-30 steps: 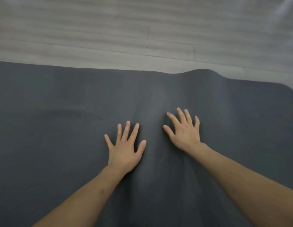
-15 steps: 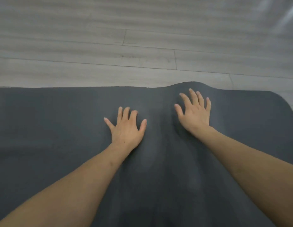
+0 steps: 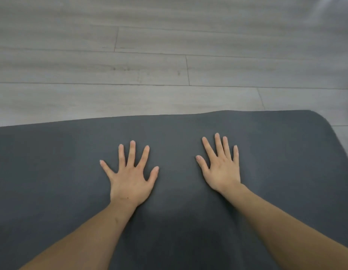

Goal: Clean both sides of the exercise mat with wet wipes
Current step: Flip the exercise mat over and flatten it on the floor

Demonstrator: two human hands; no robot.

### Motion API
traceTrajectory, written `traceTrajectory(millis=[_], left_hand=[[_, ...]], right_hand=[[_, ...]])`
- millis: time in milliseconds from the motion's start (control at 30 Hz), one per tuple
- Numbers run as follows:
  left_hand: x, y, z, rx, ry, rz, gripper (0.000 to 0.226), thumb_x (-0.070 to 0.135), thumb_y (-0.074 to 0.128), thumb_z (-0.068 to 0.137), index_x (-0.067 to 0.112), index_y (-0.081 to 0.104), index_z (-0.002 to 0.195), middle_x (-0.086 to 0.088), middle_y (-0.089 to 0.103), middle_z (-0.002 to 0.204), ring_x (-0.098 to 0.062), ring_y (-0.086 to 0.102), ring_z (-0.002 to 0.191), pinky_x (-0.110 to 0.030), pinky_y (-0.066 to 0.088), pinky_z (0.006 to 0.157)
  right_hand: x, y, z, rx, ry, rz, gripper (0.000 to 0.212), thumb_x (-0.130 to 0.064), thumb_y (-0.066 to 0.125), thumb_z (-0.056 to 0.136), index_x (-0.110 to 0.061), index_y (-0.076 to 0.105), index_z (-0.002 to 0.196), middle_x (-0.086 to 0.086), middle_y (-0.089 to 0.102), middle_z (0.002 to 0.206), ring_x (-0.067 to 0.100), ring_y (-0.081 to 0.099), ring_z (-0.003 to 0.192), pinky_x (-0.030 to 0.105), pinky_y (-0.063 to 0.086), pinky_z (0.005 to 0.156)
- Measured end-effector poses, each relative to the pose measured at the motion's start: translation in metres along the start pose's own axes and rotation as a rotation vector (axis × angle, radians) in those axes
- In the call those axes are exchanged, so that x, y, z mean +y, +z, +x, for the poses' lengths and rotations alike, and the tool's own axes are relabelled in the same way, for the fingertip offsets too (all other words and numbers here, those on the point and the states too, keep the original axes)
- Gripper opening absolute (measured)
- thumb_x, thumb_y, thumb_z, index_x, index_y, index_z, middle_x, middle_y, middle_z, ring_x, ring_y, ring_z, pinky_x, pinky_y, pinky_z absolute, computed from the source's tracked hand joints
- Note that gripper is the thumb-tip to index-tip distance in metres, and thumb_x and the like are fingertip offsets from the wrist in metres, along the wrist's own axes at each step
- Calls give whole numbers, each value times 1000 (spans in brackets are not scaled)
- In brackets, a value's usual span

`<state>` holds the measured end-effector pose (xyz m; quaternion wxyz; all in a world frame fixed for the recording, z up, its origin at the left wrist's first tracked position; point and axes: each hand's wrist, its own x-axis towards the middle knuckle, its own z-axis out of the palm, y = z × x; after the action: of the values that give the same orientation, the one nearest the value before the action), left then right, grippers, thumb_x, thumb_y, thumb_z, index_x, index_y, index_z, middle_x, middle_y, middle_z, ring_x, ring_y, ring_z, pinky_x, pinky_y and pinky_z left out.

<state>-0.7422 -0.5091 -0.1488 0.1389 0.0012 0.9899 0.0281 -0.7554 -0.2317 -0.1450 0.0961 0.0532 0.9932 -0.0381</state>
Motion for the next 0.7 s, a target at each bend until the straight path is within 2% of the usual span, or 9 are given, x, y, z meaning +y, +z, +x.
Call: traceTrajectory(millis=[400, 567, 700], left_hand=[[-1, -1, 15, -22, 2, 53, 77, 77, -6, 91, 46, -14, 161, 4, -24, 171, -30, -29, 155, -83, -4, 111], [-1, -1, 17, -22, -8, 48, 76, 77, 1, 94, 45, -7, 163, 4, -18, 172, -30, -25, 156, -84, -1, 111], [0, -3, 20, -11, -5, 56, 76, 77, 1, 94, 45, -3, 163, 3, -13, 173, -30, -22, 156, -84, 1, 111]], right_hand=[[0, -2, 16, 26, 21, 3, 68, -73, 13, 96, -47, -5, 155, -5, -13, 167, 20, -17, 152, 57, -3, 121], [-1, -5, 18, 4, 21, 18, 65, -72, 12, 97, -48, -5, 155, -6, -13, 167, 20, -17, 152, 56, -2, 121], [4, 3, -42, 20, 64, 27, 62, -65, 13, 102, -43, -3, 157, -5, -10, 167, 19, -16, 153, 53, 4, 123]])
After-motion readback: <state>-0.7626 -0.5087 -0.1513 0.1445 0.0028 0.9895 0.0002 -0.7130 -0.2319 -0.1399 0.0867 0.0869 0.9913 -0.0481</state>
